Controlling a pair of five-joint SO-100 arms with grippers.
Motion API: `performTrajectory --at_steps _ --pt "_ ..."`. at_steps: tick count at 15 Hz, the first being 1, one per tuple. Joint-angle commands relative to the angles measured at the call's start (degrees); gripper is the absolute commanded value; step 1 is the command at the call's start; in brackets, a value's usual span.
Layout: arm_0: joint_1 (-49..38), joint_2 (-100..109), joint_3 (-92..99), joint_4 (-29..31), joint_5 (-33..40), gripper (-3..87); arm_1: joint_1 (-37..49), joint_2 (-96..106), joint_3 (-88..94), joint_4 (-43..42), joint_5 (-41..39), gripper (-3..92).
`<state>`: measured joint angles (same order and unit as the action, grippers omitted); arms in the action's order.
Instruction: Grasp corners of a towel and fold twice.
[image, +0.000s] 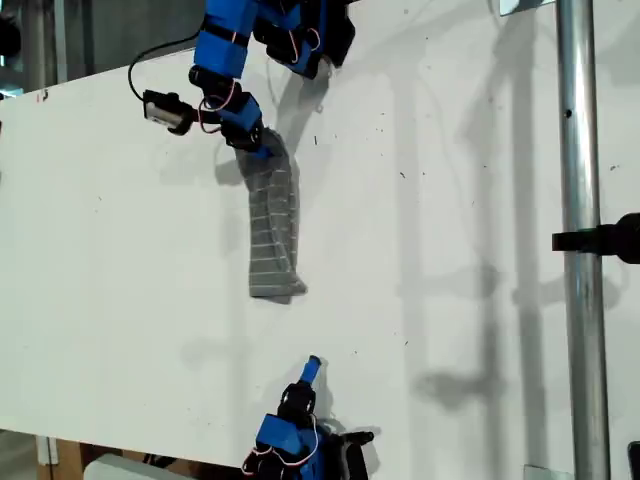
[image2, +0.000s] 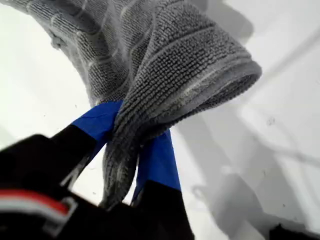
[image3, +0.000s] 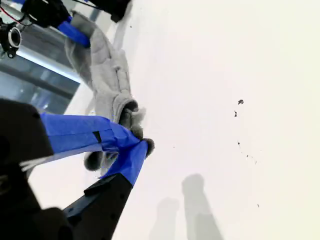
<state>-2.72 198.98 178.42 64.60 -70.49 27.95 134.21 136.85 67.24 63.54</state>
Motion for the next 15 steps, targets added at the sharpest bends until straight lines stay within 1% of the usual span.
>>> performTrajectory --at_steps 1,2,3,4,6,7,10,11,13,14,15 --pt "0.5 0.4 0.4 -0.6 0.0 -2.4 0.1 14.2 -6.2 18.7 1.1 0.8" --pt "0.6 0.4 0.4 -0.6 -0.1 -2.4 -0.9 14.2 -11.1 22.2 0.9 0.9" --pt "0.5 0.4 0.4 -0.6 -0.1 -2.4 -2.5 10.5 -14.7 20.3 0.6 1.2" --pt "0.3 0.4 0.4 -0.5 0.0 -2.4 -4.9 3.3 -17.5 14.5 0.6 1.2" --pt "0.4 0.4 0.4 -0.5 0.0 -2.4 -8.7 -12.7 -23.5 -0.1 0.0 1.4" --pt "0.5 0.4 0.4 -0.5 -0.2 -2.4 -10.1 -21.2 -27.7 -5.2 -0.4 1.5" --pt "0.5 0.4 0.4 -0.4 -0.2 -2.4 -14.0 -36.0 -37.2 -17.3 -1.2 1.6" --pt "0.5 0.4 0.4 -0.4 -0.2 -2.4 -14.2 -40.2 -38.8 -19.2 -1.2 1.8" --pt "0.5 0.4 0.4 -0.4 -0.3 -2.4 -14.8 -46.3 -39.6 -25.5 -1.2 3.2" --pt "0.6 0.4 0.4 -0.4 -0.3 -2.4 -14.8 -49.1 -41.8 -25.4 -1.2 10.3" --pt "0.6 0.4 0.4 -0.4 -0.3 -2.3 -14.2 -49.7 -42.5 -27.0 -1.2 24.2"
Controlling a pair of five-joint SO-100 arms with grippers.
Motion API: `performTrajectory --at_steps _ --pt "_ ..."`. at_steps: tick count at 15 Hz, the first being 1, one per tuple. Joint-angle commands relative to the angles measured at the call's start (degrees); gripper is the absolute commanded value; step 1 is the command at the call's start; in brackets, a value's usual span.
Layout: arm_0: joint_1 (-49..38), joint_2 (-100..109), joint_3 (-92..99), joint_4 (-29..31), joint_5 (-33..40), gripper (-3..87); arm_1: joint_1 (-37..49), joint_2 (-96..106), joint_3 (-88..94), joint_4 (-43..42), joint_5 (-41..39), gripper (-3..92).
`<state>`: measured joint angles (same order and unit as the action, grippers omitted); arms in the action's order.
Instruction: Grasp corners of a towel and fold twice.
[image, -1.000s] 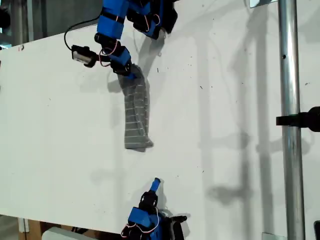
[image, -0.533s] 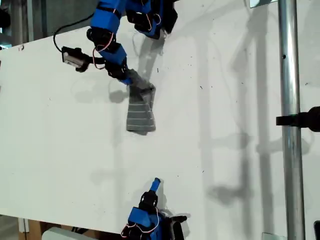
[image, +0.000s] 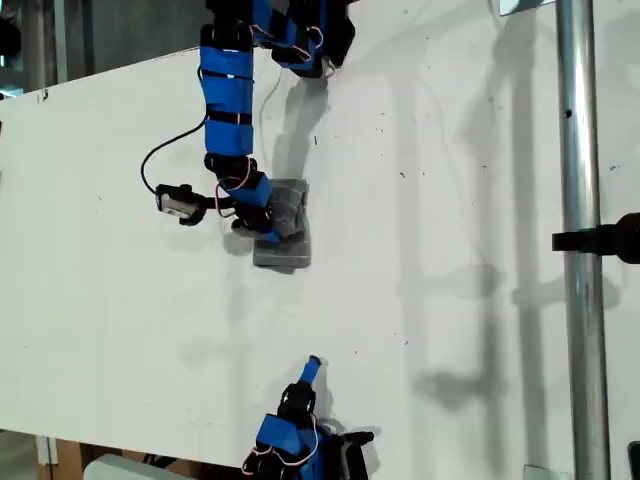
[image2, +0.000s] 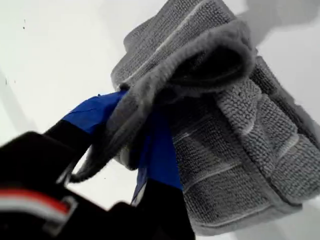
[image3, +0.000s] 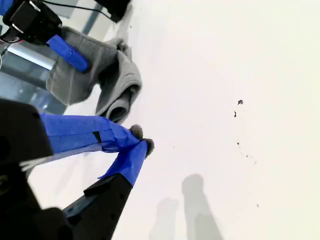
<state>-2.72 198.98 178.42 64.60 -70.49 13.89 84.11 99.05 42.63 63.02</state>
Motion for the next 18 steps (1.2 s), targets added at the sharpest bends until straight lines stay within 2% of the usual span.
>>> performTrajectory --at_steps 1,2,3,4,5,7,8,10,11,13,15,16,17,18 --pt "0.6 0.4 0.4 -0.4 -0.3 -2.3 0.7 1.1 -5.8 -3.8 -2.3 40.7" --pt "0.6 0.4 0.4 -0.4 -0.2 -2.3 1.6 2.8 -6.9 -5.2 -4.2 31.3" --pt "0.6 0.4 0.4 -0.4 -0.2 -2.3 2.5 6.0 -7.4 -7.8 -5.1 15.0" --pt "0.6 0.4 0.4 -0.4 -0.2 -2.2 3.6 8.9 -8.8 -8.6 -6.1 4.9" --pt "0.6 0.4 0.4 -0.4 -0.3 -2.2 4.8 12.0 -9.3 -6.8 -6.3 1.5" --pt "0.7 0.4 0.4 0.1 -2.1 -2.0 7.6 19.9 -5.2 3.6 -6.3 -0.3" --pt "0.8 0.4 0.4 0.3 -4.0 -2.0 8.3 27.0 2.5 6.6 -6.3 -0.3" --pt "0.4 0.4 0.4 5.2 -11.7 -2.0 9.0 47.2 23.4 10.3 -5.5 -0.3" --pt "0.2 0.4 0.4 8.9 -16.1 -1.9 9.3 59.1 34.5 13.2 -2.4 -0.3" --pt "2.4 0.4 0.4 9.0 -19.0 -2.5 8.6 82.5 52.1 21.3 3.3 -0.3" --pt "1.8 0.0 0.4 9.1 -21.1 -1.9 8.3 100.0 59.7 32.0 6.5 -0.3" --pt "-0.3 0.2 0.4 9.1 -16.0 1.3 9.8 104.8 62.6 36.5 9.4 0.9" --pt "-0.4 0.2 0.4 9.1 -6.5 0.0 9.9 104.1 64.3 36.7 9.8 4.9" --pt "1.9 0.2 0.4 9.1 1.2 -0.1 9.3 104.2 66.9 37.5 15.2 6.2"
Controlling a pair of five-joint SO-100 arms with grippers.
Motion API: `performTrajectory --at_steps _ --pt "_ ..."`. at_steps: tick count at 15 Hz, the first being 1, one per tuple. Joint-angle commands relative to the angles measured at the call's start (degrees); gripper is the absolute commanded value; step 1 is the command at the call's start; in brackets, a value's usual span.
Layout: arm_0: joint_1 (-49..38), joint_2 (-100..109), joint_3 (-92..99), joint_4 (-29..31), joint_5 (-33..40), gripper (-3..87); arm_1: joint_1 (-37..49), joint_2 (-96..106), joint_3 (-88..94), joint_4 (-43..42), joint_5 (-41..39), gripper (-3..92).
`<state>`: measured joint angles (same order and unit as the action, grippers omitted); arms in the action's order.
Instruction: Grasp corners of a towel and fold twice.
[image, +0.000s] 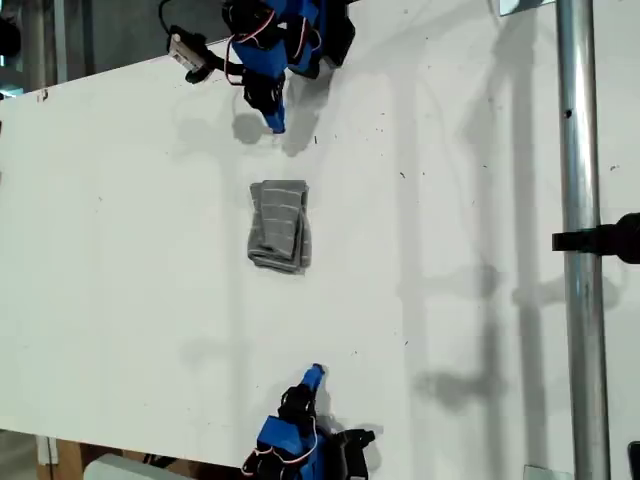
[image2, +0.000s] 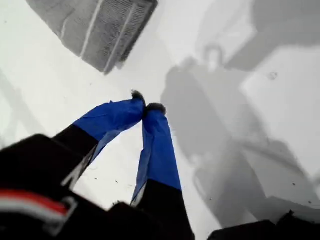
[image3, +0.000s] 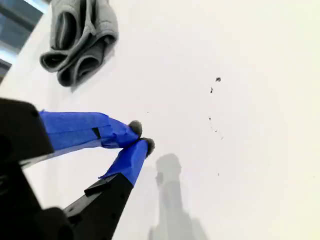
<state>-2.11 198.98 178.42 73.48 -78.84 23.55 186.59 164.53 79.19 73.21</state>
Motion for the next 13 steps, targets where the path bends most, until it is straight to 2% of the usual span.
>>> performTrajectory --at_steps 1,2,3,13 --pt "5.8 0.2 0.4 0.3 12.7 -0.1 -0.6 1.8 1.2 4.0 6.9 10.7" --pt "9.1 0.2 0.4 0.3 21.6 -0.1 -0.6 1.8 1.2 4.0 6.9 10.7" --pt "11.5 0.3 0.4 0.2 25.3 -0.1 -0.9 1.8 1.2 4.0 6.9 10.7" --pt "12.2 0.3 0.4 0.2 25.0 -0.2 -1.3 1.8 1.2 4.0 6.9 10.7"
